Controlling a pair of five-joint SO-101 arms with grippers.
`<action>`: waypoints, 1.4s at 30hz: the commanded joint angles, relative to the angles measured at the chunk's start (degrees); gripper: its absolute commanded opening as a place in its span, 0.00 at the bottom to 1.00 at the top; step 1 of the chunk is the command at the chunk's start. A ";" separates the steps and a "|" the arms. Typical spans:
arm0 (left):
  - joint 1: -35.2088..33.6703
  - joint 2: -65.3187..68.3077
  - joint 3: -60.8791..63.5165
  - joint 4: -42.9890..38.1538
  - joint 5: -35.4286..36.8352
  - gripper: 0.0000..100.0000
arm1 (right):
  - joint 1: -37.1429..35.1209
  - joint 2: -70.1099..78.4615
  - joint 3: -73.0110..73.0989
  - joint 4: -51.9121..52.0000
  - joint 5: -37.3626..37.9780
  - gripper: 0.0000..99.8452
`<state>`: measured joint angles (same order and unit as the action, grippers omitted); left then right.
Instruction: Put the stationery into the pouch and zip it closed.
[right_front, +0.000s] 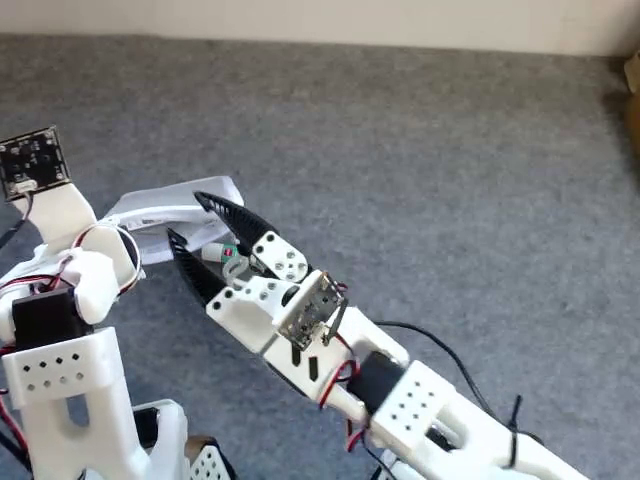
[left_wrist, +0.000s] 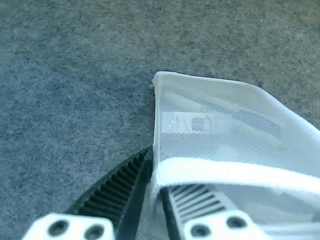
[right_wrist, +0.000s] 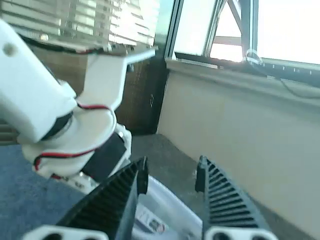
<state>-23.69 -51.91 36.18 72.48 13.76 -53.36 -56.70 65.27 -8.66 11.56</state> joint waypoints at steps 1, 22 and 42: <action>-5.14 -1.36 -1.45 -1.76 2.81 0.01 | 2.59 -5.41 -3.82 14.55 0.88 0.15; -17.27 -1.36 -1.63 -2.29 7.03 0.01 | 14.20 27.03 -25.27 41.45 0.88 0.15; -16.84 -1.36 -1.54 -2.29 6.77 0.01 | 8.57 70.90 -54.55 51.91 1.32 0.33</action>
<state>-40.04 -51.82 36.26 71.52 19.91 -44.31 12.13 17.54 42.95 12.00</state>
